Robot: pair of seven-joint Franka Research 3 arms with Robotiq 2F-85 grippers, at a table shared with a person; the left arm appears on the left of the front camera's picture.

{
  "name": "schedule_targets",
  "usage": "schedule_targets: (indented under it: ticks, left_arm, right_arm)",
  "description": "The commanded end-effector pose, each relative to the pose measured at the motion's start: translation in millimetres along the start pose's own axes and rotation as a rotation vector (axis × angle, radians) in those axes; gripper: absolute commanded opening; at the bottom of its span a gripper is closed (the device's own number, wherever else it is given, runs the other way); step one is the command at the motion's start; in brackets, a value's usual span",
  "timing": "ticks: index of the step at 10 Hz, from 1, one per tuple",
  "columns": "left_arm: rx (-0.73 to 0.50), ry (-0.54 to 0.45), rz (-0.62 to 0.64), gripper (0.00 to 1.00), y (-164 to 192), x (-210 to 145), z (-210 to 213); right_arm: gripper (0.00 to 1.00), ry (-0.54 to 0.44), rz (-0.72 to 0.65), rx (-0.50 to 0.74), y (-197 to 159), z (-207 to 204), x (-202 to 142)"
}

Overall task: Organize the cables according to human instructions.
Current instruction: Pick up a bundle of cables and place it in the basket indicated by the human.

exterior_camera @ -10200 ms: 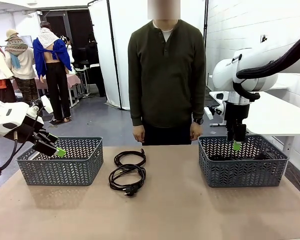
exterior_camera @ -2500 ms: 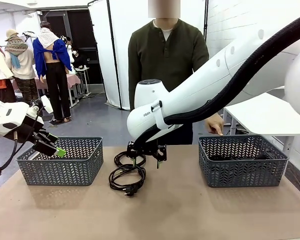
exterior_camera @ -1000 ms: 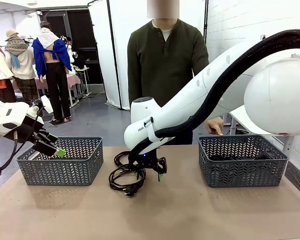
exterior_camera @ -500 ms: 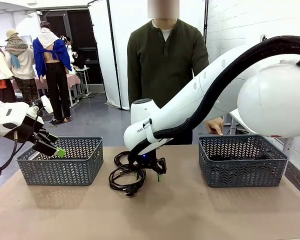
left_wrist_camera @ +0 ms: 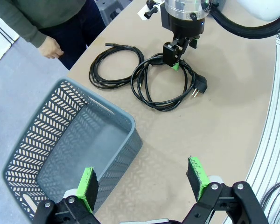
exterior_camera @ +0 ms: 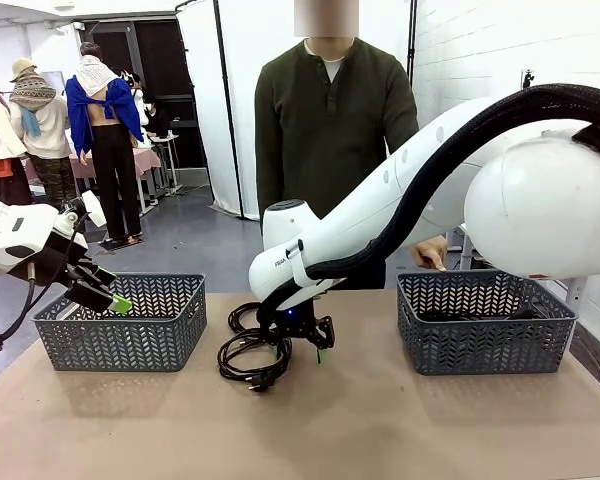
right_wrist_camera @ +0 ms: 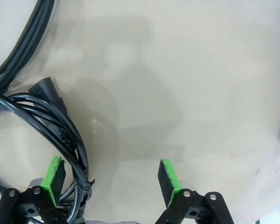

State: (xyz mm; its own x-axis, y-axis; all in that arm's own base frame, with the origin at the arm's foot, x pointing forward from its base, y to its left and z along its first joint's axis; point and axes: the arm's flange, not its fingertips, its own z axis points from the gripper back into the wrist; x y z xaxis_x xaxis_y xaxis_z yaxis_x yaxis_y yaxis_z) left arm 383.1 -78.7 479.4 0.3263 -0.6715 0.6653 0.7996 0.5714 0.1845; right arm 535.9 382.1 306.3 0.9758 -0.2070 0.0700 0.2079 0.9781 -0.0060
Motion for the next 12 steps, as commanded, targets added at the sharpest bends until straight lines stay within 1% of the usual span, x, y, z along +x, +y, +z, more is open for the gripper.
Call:
schedule_targets:
  ticks: [1,2,3,7,8,12]
  left_arm:
    - [-0.008,-0.006,-0.003,1.00,3.0,-2.4,-1.7]
    - [-0.008,-0.006,-0.003,1.00,3.0,-2.4,-1.7]
    - [-0.008,-0.006,-0.003,1.00,3.0,-2.4,-1.7]
    - [-0.008,-0.006,-0.003,1.00,3.0,-2.4,-1.7]
    - [-0.008,-0.006,-0.003,1.00,3.0,-2.4,-1.7]
    - [-0.008,-0.006,-0.003,1.00,3.0,-2.4,-1.7]
  right_arm:
    - [1.00,-0.020,-0.020,-0.036,7.0,-2.5,3.9]
    - [1.00,0.009,-0.016,-0.027,7.7,-4.3,4.2]
    - [0.83,0.007,-0.021,-0.043,9.3,-4.1,3.9]
    - [0.12,0.010,0.007,-0.024,16.5,1.3,4.8]
    - [0.00,0.002,0.008,-0.024,16.2,4.6,5.0]
    - [0.00,-0.003,0.019,-0.023,7.9,18.5,5.9]
